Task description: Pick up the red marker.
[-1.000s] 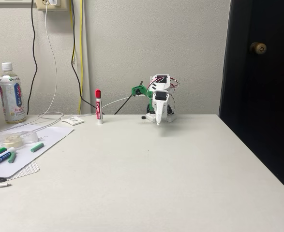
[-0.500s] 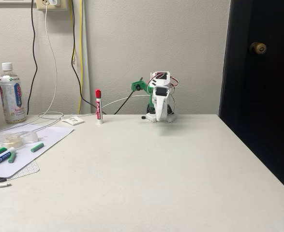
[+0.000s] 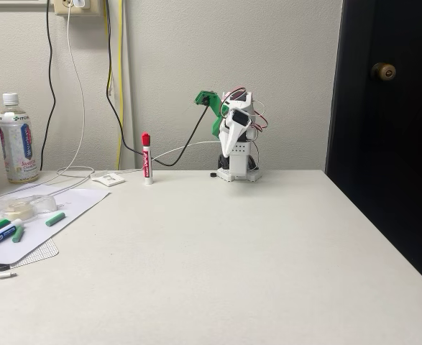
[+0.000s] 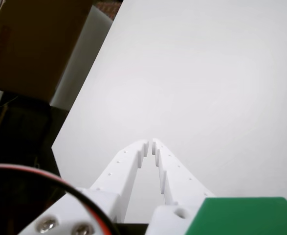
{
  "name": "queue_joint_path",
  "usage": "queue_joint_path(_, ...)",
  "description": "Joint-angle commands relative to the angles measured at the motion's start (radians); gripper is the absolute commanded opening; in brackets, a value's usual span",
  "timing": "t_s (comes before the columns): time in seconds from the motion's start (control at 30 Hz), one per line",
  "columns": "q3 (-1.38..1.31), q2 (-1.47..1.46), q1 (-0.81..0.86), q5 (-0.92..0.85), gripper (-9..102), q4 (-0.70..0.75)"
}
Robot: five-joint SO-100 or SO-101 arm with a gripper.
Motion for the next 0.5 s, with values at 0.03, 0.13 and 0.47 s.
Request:
queue_joint_path(0.03,-0.057,-0.003,0.049,-0.186,0,0.031)
queue_joint_path(0.13,-0.057,-0.005,0.104,-0.301,0,0.035)
queue_joint_path(0.47,-0.023,-0.003,0.279,-0.595,0,-0.026)
